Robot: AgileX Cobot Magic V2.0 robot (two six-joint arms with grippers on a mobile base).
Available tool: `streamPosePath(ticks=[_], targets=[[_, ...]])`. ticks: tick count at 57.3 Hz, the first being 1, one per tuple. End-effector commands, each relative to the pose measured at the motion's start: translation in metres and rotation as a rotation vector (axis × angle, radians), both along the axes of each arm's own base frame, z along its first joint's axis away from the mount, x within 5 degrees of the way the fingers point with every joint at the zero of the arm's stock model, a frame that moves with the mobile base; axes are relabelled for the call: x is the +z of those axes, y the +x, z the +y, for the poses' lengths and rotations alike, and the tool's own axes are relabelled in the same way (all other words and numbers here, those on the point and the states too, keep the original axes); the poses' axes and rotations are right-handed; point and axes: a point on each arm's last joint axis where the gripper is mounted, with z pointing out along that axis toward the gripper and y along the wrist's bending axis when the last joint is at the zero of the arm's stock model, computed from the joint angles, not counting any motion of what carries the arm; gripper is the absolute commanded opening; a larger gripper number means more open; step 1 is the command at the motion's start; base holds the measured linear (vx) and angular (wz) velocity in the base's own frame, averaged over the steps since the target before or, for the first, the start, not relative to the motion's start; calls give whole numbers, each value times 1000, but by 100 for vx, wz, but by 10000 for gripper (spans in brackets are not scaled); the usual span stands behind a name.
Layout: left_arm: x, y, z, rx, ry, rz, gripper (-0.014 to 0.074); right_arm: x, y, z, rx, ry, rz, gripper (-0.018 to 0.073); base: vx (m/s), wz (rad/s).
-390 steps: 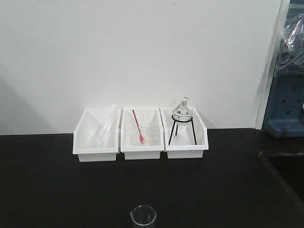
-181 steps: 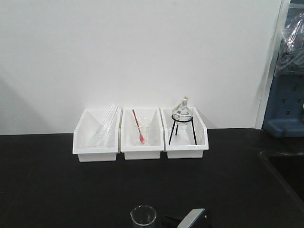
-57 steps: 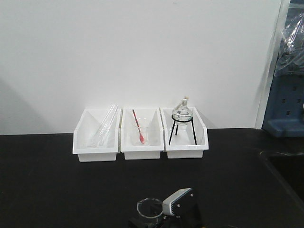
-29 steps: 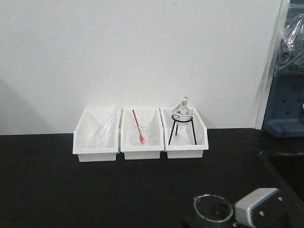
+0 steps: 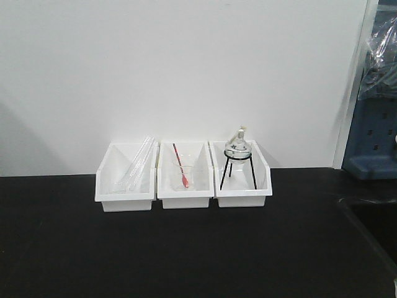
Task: Pick beaker and place in left cabinet
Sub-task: 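Hold the beaker in the right gripper while the base backs away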
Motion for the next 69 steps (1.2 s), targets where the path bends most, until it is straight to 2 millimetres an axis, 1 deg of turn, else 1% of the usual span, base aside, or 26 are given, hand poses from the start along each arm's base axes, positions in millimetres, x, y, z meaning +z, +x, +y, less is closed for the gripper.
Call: streamPosePath(ticks=[1,19,39,54,69], targets=[[3,-1,0,-2,-33,-80,1,17,-4,-1,22,5,-112,-6,0,0],[3,-1,0,-2,-33,-80,1,19,-5,-1,26,13,-122,-6,-1,3],[3,-1,0,-2,-33,-80,1,19,-5,-1,26,13,-122,-6,-4,15],[3,-1,0,-2,-33,-80,1,19,-5,-1,26,13,-122,-6,-6,27],[3,-1,0,-2,-33,-80,1,19,-5,-1,26,13,-122,-6,-10,45]])
